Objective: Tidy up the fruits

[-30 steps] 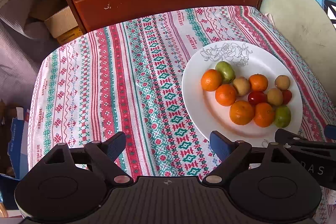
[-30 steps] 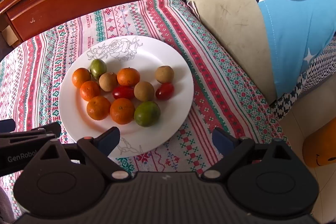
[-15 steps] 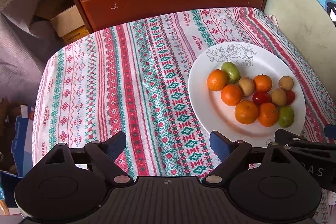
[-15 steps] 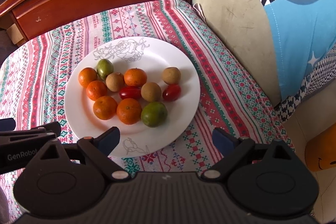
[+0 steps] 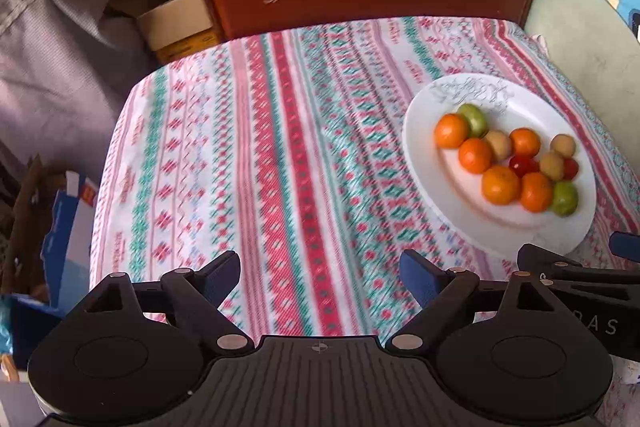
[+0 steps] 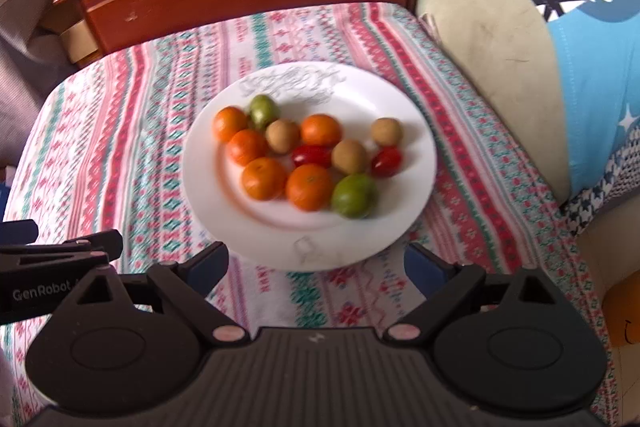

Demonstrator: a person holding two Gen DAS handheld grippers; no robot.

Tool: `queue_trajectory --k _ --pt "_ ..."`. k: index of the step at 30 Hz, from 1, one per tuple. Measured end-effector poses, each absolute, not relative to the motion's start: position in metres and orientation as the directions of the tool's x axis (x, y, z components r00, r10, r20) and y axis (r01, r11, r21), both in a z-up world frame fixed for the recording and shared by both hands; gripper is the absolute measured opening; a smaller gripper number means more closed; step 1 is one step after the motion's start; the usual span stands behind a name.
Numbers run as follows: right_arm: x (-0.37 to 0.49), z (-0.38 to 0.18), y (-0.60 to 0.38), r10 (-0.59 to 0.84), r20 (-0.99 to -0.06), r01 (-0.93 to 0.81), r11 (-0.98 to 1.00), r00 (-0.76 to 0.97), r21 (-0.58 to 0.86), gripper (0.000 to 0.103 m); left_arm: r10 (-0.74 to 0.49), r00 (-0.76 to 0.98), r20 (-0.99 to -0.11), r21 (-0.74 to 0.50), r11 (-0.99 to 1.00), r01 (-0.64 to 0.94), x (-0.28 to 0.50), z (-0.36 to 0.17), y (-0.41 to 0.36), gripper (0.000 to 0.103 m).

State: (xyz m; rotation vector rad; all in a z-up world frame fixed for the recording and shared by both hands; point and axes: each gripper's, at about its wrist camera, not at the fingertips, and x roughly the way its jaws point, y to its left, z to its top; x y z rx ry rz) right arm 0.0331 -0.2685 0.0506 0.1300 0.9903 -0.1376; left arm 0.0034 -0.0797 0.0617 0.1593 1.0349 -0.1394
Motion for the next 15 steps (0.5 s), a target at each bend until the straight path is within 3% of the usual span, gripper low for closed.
queue_trajectory --k 15 --pt "-0.009 0.047 -0.212 0.157 -0.743 -0.11 0.988 0.65 0.113 0.094 0.005 0.52 -0.854 0.044 0.997 0.062 -0.009 0.057 -0.011 0.089"
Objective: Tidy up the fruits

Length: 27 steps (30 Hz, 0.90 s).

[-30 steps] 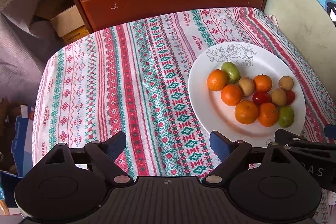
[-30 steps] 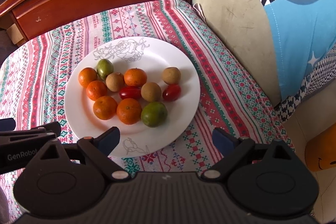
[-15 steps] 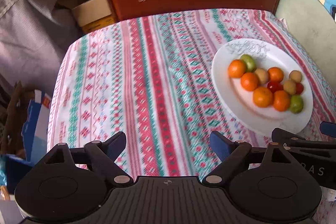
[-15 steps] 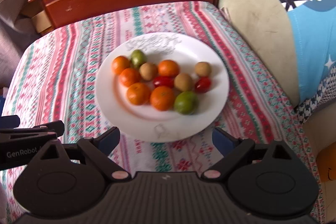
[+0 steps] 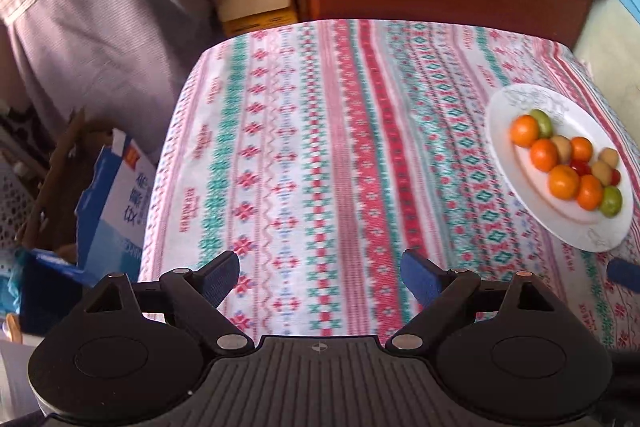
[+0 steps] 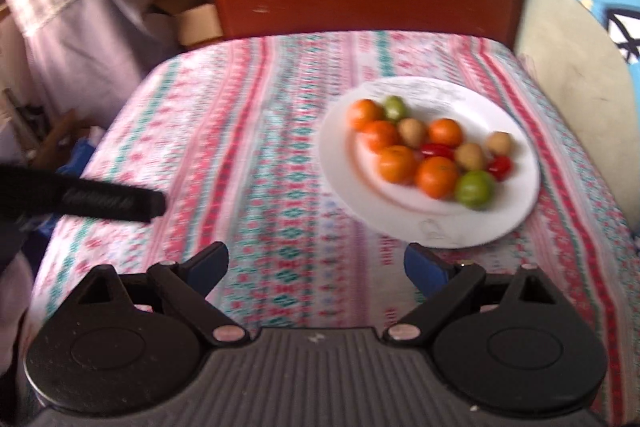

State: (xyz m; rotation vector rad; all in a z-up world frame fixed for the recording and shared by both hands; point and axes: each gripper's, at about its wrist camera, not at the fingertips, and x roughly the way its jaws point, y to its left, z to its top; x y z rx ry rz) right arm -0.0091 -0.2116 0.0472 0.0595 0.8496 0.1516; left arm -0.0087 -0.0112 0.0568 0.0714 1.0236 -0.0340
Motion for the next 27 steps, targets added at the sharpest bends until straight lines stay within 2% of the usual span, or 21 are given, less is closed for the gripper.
queue_trajectory --k 3,10,16,18,27 --pt "-0.02 0.04 -0.197 0.212 -0.727 -0.2 0.974 0.653 0.105 0.094 0.022 0.518 -0.855 0.053 0.998 0.044 -0.008 0.053 -0.004 0.089" --pt "-0.037 0.011 -0.17 0.232 -0.69 -0.32 0.947 0.686 0.0 0.094 0.029 0.51 -0.86 0.059 0.997 0.043 -0.008 0.048 -0.002 0.089" --pt "-0.035 -0.005 -0.172 0.228 -0.673 -0.304 0.953 0.704 0.005 0.097 0.03 0.505 -0.863 0.06 0.997 0.043 -0.008 0.045 -0.002 0.089" --pt "-0.032 -0.007 -0.172 0.225 -0.669 -0.306 0.952 0.708 -0.003 0.102 0.031 0.504 -0.863 0.062 0.997 0.045 -0.008 0.044 -0.003 0.089" --pt "-0.025 -0.009 -0.172 0.253 -0.651 -0.343 0.939 0.716 -0.013 0.103 0.028 0.496 -0.868 0.059 0.997 0.048 -0.007 0.038 -0.003 0.089"
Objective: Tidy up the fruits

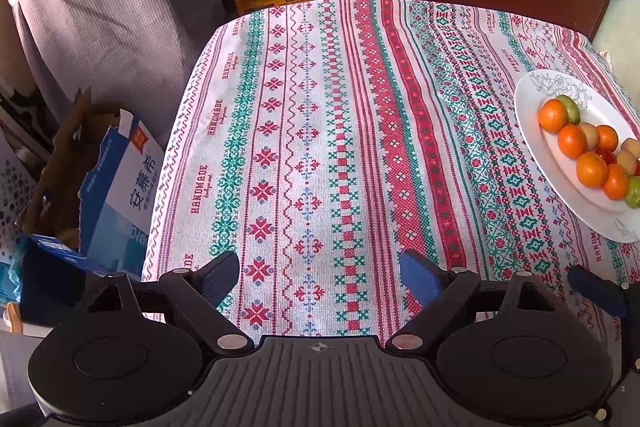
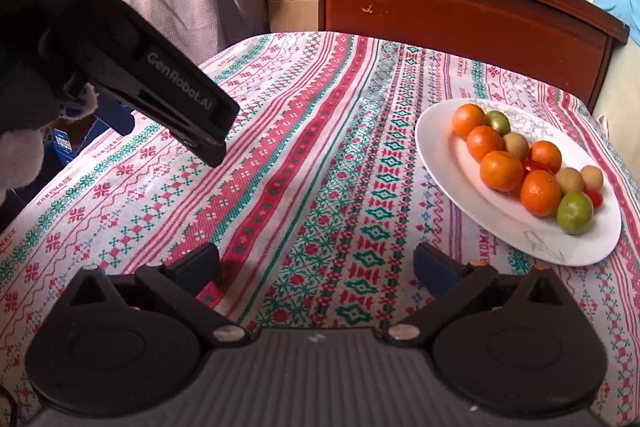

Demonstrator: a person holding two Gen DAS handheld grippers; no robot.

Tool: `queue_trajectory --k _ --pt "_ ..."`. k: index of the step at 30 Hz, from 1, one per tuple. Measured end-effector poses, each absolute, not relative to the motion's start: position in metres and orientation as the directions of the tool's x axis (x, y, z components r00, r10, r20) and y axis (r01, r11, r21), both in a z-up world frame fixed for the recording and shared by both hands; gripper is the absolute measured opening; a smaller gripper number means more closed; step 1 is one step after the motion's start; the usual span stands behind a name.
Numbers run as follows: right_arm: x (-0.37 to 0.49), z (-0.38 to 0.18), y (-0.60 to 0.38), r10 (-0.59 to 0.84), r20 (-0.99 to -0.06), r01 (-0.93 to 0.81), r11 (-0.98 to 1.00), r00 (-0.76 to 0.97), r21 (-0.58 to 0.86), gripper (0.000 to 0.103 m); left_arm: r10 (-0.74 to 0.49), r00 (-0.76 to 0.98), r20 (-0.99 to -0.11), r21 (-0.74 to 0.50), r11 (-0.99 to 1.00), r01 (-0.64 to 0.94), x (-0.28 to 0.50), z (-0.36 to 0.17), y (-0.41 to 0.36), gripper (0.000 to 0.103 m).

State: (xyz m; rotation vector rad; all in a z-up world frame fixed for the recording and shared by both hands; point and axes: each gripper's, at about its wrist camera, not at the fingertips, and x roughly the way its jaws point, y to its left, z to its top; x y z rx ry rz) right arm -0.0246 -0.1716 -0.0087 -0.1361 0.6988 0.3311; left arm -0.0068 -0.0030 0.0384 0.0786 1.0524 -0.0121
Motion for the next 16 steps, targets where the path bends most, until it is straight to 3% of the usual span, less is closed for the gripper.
queue_trajectory --k 16 --pt "-0.0243 -0.0091 -0.1722 0.252 -0.649 -0.343 0.939 0.718 -0.013 0.103 0.025 0.519 -0.855 0.054 0.998 0.042 -0.0078 0.0331 0.0028 0.089"
